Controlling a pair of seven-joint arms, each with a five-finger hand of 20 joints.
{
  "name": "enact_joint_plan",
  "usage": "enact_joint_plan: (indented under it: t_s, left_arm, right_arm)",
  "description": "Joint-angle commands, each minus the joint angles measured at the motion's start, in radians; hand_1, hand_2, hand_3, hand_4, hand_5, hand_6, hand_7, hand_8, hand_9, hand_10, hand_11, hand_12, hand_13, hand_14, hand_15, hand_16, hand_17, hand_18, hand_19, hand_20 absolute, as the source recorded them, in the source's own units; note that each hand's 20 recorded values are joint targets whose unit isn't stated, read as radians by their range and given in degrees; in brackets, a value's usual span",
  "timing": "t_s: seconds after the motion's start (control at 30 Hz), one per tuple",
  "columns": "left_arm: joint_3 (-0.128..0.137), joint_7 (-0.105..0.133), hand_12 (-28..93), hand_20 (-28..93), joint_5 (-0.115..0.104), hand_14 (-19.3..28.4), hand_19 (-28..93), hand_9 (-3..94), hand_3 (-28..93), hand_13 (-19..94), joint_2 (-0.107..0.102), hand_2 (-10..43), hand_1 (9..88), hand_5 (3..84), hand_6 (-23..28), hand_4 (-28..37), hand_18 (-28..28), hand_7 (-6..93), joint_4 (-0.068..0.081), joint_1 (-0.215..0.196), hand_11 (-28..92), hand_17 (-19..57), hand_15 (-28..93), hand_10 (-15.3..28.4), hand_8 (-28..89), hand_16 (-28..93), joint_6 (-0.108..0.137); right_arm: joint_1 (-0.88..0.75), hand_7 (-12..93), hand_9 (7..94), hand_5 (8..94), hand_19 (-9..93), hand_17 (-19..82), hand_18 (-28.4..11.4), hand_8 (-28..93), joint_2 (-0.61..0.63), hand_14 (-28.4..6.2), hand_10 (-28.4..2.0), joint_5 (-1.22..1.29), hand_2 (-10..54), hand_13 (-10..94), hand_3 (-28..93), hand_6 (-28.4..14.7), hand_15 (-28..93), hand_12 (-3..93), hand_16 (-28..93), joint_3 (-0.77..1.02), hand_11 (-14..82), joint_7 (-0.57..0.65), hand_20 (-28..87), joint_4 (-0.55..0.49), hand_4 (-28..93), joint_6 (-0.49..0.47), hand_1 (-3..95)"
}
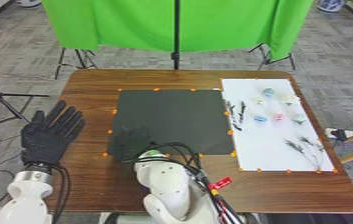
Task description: Arrange flowers
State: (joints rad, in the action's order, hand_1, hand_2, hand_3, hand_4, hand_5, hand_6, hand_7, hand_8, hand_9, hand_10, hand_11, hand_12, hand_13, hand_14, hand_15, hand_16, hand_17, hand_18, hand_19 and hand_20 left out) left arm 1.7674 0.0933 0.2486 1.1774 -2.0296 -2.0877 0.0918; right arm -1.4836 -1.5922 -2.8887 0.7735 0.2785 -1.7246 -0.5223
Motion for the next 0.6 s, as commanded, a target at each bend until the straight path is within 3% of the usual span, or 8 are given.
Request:
enact_joint_plan:
  t_s: [0.03, 0.17, 0.33, 0.6]
  left_arm:
    - [-0.016, -0.019, 9, 14, -0.006, 17.6, 34, 39.8, 77, 25, -0.015, 13.5, 25.2, 48.1, 7.8, -28.3, 14.1, 11.8, 0.016, 0.008, 19, -5.4, 37, 17.4, -9, -10, 0.003]
    - [-0.011, -0.013, 9, 14, -0.009, 16.9, 32, 39.2, 78, 25, -0.014, 13.5, 25.1, 48.0, 7.9, -28.3, 13.6, 11.5, 0.014, 0.001, 19, -4.7, 37, 17.3, -9, -10, 0.003]
    - [-0.022, -0.018, 8, 15, -0.009, 16.9, 31, 38.4, 78, 24, -0.016, 13.3, 25.1, 47.9, 8.0, -28.3, 13.4, 11.1, 0.023, 0.015, 18, -4.5, 36, 17.4, -9, -10, 0.002]
    - [-0.035, -0.023, 8, 16, -0.005, 17.4, 31, 37.7, 78, 23, -0.023, 13.4, 25.2, 47.7, 8.8, -28.3, 13.5, 10.2, 0.028, 0.029, 18, -4.8, 36, 18.4, -9, -10, 0.003]
  right_arm:
    - [0.019, 10, 55.5, 62.3, 84, 23, -28.4, -12, -0.04, -28.4, -24.5, 0.008, 6.6, 35, 81, -12.3, 80, 20.0, 30, 0.036, 26.5, 0.084, 56, 0.052, -25, 0.02, 36.4]
    - [0.017, 10, 55.6, 62.9, 85, 23, -28.4, -12, -0.043, -28.4, -24.8, 0.021, 5.3, 35, 82, -13.1, 80, 20.1, 30, 0.033, 26.8, 0.096, 56, 0.051, -25, 0.017, 36.3]
    - [0.017, 10, 56.9, 61.9, 85, 24, -28.4, -12, -0.052, -28.4, -25.2, 0.047, 4.1, 38, 82, -13.8, 81, 20.7, 30, 0.032, 27.9, 0.116, 55, 0.053, -25, 0.013, 36.2]
    - [0.021, 9, 59.5, 53.9, 86, 26, -28.4, -12, -0.092, -28.4, -24.1, 0.17, 3.5, 41, 82, -17.9, 81, 22.2, 33, 0.071, 29.2, 0.174, 54, 0.07, -26, 0.003, 37.9]
